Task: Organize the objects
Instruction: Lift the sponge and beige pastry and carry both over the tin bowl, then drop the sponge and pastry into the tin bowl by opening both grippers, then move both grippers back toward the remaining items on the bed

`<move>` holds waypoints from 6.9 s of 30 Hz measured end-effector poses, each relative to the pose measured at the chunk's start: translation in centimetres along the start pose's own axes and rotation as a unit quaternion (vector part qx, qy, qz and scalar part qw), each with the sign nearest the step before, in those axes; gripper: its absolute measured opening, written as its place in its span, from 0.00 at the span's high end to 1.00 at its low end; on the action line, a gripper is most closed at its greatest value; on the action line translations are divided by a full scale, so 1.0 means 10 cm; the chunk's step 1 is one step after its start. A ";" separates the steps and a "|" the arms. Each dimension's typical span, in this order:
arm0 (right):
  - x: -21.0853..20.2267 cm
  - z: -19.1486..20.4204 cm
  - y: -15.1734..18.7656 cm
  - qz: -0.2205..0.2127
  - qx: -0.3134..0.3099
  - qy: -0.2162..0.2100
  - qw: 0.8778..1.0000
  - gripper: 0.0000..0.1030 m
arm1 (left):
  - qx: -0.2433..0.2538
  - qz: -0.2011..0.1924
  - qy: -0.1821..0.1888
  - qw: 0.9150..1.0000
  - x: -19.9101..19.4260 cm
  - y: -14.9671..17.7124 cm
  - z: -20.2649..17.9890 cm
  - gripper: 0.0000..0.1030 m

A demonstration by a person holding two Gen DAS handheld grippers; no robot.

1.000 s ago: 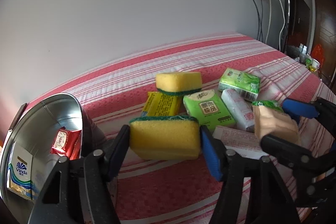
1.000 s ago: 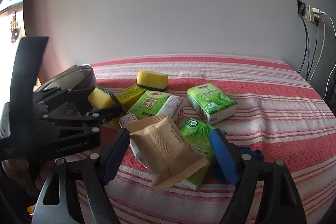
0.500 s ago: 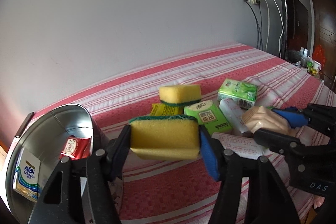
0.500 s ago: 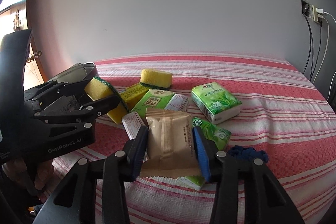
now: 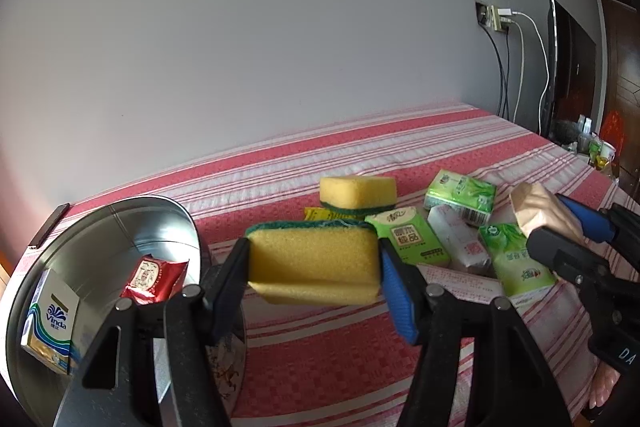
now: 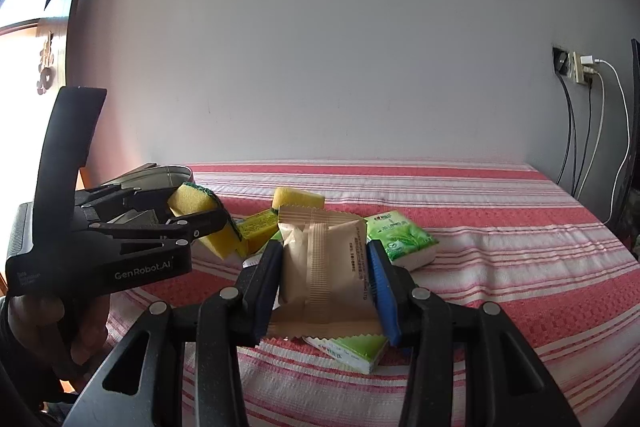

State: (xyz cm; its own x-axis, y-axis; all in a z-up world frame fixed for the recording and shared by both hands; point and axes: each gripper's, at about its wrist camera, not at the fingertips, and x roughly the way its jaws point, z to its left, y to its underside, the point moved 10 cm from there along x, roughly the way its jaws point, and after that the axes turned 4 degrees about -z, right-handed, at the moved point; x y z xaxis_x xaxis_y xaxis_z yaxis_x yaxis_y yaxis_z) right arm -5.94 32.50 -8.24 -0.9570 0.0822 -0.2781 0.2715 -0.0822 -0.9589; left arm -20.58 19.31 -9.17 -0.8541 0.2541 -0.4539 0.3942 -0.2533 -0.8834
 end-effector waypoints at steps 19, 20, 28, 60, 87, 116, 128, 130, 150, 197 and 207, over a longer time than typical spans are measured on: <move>-0.11 -0.05 -0.04 -0.041 0.000 0.008 0.999 0.55 | -0.039 -0.033 0.005 0.999 -0.13 -0.05 0.12 0.40; -0.10 -0.05 -0.04 -0.040 0.000 0.007 0.999 0.55 | -0.040 -0.036 0.005 0.999 -0.14 -0.05 0.13 0.39; -0.08 -0.07 -0.04 -0.041 0.000 0.008 0.999 0.55 | -0.048 -0.053 0.001 0.997 -0.21 -0.08 0.17 0.40; -0.02 0.03 -0.11 -0.034 -0.004 -0.002 0.999 0.55 | -0.046 -0.081 -0.030 0.995 -0.44 -0.12 0.30 0.39; 0.46 1.17 -0.65 -0.014 -0.066 -0.115 0.991 0.55 | -0.125 -0.087 -0.097 0.984 -1.03 -0.11 1.32 0.39; 1.33 2.30 -0.14 0.098 -0.116 -0.188 0.970 0.55 | -0.162 0.039 -0.189 0.968 -0.63 0.56 2.24 0.39; 1.35 2.29 -0.03 0.112 -0.112 -0.191 0.969 0.55 | -0.157 0.057 -0.198 0.966 -0.52 0.66 2.26 0.39; 1.35 2.28 -0.02 0.113 -0.111 -0.191 0.969 0.55 | -0.157 0.060 -0.198 0.966 -0.51 0.67 2.24 0.39; 1.43 2.18 0.01 0.117 -0.094 -0.168 0.974 0.34 | -0.173 0.069 -0.206 0.961 -0.56 0.76 2.30 0.18; 0.41 -0.93 0.64 0.163 0.024 0.087 0.982 0.31 | -0.037 0.060 -0.029 0.997 -0.06 0.34 -0.19 0.00; 0.49 -0.93 0.71 0.182 0.031 0.072 0.980 0.55 | -0.011 0.071 -0.004 0.997 0.02 0.33 -0.41 0.00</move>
State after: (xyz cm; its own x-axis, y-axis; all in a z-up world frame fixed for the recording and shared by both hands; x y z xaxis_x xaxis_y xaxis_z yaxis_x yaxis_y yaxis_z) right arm -7.76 41.55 -16.92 -0.7717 0.1754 -0.6113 0.5819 -0.1930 -0.7900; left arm -18.01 22.38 -12.65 -0.7922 0.2099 -0.5731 0.5180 -0.2652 -0.8132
